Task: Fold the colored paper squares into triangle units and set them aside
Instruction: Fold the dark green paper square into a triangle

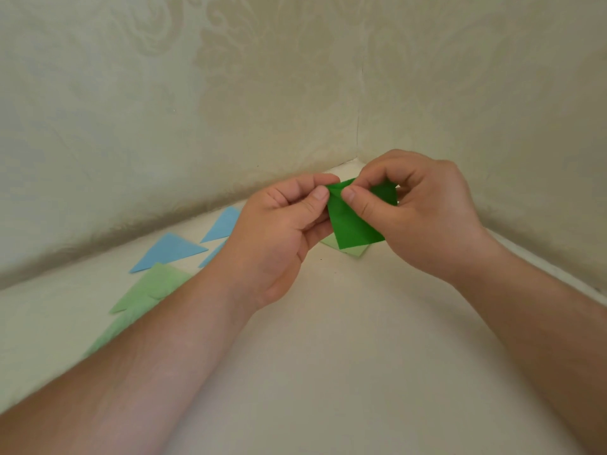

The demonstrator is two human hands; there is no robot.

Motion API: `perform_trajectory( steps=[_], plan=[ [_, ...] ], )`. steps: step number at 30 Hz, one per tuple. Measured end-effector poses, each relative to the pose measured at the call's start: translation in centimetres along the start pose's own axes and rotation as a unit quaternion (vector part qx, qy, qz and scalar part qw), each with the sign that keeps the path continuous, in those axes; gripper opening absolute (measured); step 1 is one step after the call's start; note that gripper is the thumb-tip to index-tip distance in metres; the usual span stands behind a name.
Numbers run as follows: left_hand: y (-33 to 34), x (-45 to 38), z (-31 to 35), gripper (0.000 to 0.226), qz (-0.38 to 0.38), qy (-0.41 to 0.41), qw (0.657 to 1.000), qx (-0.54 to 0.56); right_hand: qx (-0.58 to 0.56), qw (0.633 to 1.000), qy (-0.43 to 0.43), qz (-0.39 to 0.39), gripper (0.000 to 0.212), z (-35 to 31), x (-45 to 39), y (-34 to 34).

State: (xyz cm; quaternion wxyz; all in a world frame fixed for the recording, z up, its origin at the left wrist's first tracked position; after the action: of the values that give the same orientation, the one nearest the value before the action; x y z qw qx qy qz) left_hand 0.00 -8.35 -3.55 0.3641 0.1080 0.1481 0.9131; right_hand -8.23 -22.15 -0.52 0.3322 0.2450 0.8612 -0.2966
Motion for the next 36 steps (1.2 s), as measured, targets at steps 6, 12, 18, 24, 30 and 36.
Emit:
perform_trajectory(
  steps=[6,12,18,24,30,36],
  plan=[
    [0.11,0.21,0.24,0.02,0.003,0.04,0.997,-0.065,0.005,1.0,0.018,0.004,0.014,0.35,-0.07,-0.28],
    [-0.27,0.16,0.41,0.018,0.037,0.063,0.991,-0.116,0.006,1.0,-0.025,-0.005,0.012,-0.09,-0.14,-0.04],
    [-0.29,0.3,0.51,0.016,0.041,0.061,0.991,-0.112,-0.02,1.0,-0.001,-0.005,0.012,-0.09,0.01,-0.18],
    [-0.39,0.4,0.68,0.015,0.05,0.06,0.993,-0.089,-0.092,0.995,0.026,-0.025,0.013,-0.02,0.22,0.09],
    [-0.38,0.41,0.81,0.017,0.043,0.063,0.994,-0.075,-0.108,0.993,0.041,-0.036,0.014,0.63,0.14,0.2],
    [-0.45,0.4,0.79,0.018,0.058,0.064,0.991,-0.101,-0.155,0.984,0.074,-0.036,0.023,0.73,0.05,0.32]
  ],
)
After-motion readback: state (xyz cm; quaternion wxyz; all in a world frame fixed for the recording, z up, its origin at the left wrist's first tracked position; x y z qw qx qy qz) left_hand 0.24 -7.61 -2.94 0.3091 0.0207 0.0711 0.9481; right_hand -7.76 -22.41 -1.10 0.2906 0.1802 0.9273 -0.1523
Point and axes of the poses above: each hand's wrist, its own x-axis away from the middle knuckle, its own y-axis out of the palm, z = x × y, the point moved 6 cm from there along -x, towards the middle knuckle, and after that the axes turned 11 degrees about -y, right-handed, at the moved point
